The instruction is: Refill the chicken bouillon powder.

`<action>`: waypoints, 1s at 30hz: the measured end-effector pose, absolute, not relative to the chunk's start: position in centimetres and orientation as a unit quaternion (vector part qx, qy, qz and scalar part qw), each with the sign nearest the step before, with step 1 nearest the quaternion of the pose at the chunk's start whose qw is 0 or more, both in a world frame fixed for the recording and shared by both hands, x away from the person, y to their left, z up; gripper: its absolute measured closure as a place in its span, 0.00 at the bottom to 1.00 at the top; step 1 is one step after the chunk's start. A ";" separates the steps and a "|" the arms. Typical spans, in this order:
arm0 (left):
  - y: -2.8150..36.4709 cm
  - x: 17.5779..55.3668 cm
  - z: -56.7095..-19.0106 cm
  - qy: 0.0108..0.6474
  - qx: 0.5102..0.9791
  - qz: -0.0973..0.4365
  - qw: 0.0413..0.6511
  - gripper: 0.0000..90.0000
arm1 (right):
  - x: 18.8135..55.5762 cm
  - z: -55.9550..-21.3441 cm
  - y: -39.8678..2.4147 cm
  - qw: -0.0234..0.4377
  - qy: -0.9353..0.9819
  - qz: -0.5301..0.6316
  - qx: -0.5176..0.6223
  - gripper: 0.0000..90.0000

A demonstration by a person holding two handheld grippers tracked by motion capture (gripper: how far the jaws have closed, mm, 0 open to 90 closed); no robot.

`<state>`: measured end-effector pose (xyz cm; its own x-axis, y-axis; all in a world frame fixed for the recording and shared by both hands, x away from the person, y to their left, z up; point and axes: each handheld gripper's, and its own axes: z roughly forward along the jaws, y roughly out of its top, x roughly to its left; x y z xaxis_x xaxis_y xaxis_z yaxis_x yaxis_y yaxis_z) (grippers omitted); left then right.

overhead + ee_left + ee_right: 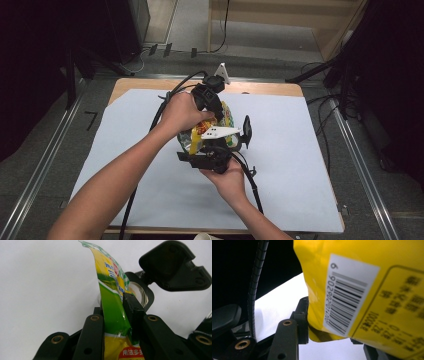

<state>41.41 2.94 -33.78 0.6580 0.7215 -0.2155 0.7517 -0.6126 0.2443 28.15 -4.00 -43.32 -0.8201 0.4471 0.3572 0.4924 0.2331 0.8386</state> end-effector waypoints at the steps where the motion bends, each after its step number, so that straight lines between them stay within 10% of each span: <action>1: 3.0 41.4 -33.7 0.411 0.897 -0.048 0.155 0.89 | 28.1 -43.3 -4.0 0.020 -0.785 -0.543 -0.299 0.68; 30: 2.6 41.4 -33.1 0.415 0.901 -0.049 0.112 0.90 | 28.1 -42.9 -3.8 0.043 -0.769 -0.567 -0.291 0.68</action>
